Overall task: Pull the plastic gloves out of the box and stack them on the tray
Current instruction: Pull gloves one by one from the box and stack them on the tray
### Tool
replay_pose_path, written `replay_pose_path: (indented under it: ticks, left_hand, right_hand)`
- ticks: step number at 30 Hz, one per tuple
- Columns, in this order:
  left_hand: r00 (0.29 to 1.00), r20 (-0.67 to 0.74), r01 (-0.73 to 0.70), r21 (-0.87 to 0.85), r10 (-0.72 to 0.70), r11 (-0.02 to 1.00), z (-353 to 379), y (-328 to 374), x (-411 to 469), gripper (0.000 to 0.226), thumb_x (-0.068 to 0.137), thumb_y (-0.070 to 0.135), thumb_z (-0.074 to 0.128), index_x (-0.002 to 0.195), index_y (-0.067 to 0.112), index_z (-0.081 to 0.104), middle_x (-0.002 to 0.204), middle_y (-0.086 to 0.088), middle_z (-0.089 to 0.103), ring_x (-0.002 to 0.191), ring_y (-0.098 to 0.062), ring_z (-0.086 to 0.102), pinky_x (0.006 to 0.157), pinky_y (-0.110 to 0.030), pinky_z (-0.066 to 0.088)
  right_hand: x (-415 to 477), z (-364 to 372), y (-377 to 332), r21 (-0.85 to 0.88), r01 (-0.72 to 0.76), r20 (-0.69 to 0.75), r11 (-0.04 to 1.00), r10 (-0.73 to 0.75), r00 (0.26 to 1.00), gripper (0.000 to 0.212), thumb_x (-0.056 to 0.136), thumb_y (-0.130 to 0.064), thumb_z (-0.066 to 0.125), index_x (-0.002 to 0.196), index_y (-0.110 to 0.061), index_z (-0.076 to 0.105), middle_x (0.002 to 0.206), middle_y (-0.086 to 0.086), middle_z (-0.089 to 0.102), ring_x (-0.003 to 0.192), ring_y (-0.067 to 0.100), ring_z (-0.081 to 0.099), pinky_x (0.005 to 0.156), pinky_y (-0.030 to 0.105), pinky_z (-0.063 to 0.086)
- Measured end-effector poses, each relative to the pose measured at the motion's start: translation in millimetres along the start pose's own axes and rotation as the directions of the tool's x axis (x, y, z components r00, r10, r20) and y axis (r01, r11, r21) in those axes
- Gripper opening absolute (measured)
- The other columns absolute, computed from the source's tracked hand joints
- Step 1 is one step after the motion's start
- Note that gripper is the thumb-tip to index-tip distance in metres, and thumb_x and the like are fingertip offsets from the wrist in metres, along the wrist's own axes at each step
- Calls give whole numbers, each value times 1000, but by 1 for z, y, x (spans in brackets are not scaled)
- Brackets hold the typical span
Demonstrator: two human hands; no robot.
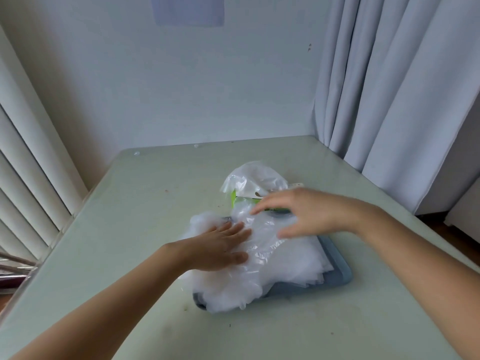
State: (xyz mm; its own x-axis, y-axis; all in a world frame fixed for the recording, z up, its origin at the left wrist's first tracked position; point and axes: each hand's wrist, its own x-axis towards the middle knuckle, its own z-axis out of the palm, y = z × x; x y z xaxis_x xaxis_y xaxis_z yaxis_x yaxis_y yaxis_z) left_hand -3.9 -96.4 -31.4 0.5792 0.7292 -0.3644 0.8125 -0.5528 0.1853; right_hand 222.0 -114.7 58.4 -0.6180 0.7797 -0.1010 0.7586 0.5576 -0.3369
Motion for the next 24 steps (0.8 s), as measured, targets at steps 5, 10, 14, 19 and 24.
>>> replay_pose_path:
  ticks: [5, 10, 14, 19, 24]
  left_hand:
    - [999, -44, -16, -21, 15, 1000, -4, 8, -3, 60, 102, 40, 34, 153, 19, 10, 161, 0, 0, 148, -16, -3, 117, -31, -3]
    - [962, -242, 5, -454, -129, 891, -14, -7, -10, 46, 95, 31, 54, 140, 26, 43, 140, 1, 48, 129, -14, 45, 106, -25, 35]
    - [960, -228, 12, -549, -164, 836, -20, -21, -17, 47, 84, 52, 63, 120, 24, 57, 114, 5, 63, 106, -10, 60, 98, -30, 47]
    - [977, -119, 90, -528, -179, 845, -26, -21, -20, 88, 69, 89, 38, 88, 8, 65, 88, -8, 63, 83, -23, 58, 85, -29, 45]
    - [983, -24, 135, -573, -182, 809, -32, -13, -18, 81, 69, 82, 24, 92, 24, 75, 94, 8, 69, 99, -14, 61, 100, -27, 40]
  right_hand:
    - [6, 75, -20, -175, 23, 57, 984, -14, 998, 56, 84, 0, 50, 135, -23, 43, 134, -3, 49, 120, 20, 51, 94, 36, 45]
    - [9, 102, -11, -48, -162, -164, 986, 153, 975, 49, 85, -7, 51, 132, -17, 42, 125, 6, 56, 106, 27, 56, 85, 35, 45]
    - [11, 102, -1, 148, -181, -312, 972, 220, 924, 24, 89, -4, 48, 104, -10, 66, 102, 6, 68, 96, 23, 60, 83, 32, 46]
    - [10, 90, 3, 299, -234, -301, 925, 324, 897, 40, 100, -23, 44, 61, -15, 48, 59, -10, 48, 57, 5, 42, 56, 19, 34]
    - [5, 87, 1, 373, -249, -208, 894, 342, 916, 48, 101, -40, 36, 62, -18, 53, 68, -7, 55, 67, 10, 46, 61, 16, 34]
